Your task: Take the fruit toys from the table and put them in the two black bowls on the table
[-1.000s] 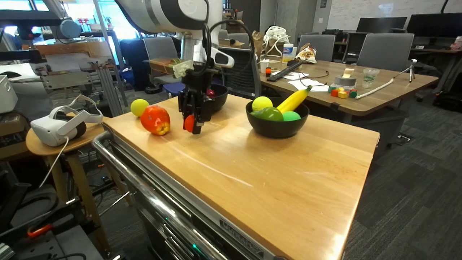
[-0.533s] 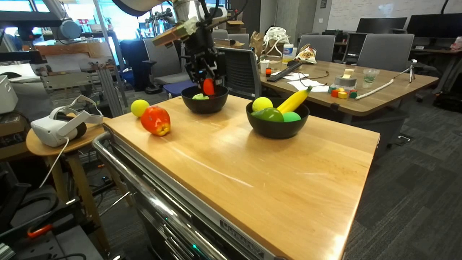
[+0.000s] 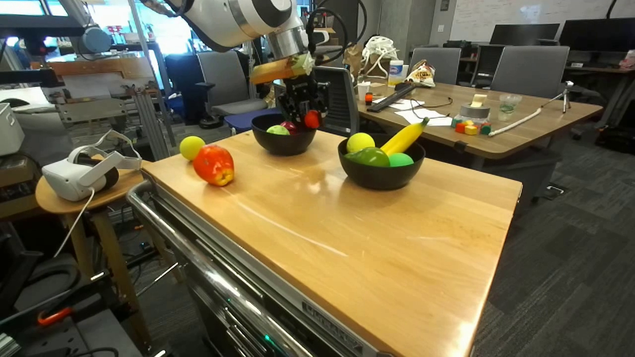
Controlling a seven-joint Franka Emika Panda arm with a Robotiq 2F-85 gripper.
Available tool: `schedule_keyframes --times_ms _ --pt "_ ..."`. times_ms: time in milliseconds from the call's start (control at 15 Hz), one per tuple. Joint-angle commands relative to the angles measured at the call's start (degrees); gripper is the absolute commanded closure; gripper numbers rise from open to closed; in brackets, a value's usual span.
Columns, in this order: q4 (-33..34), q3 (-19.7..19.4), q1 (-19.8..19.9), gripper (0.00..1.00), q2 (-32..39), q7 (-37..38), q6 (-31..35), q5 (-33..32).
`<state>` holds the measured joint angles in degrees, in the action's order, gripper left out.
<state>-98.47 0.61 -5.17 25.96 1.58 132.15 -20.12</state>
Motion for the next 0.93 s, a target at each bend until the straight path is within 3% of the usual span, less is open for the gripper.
schedule_keyframes --times_ms 0,333,867 --pt "6.57 1.24 0.13 0.77 3.83 -6.10 -0.63 2.64" --pt "7.55 1.95 -0.97 0.77 2.85 -9.28 -2.16 2.15" --pt "4.37 1.65 -1.81 0.77 0.54 -8.33 -6.23 1.73"
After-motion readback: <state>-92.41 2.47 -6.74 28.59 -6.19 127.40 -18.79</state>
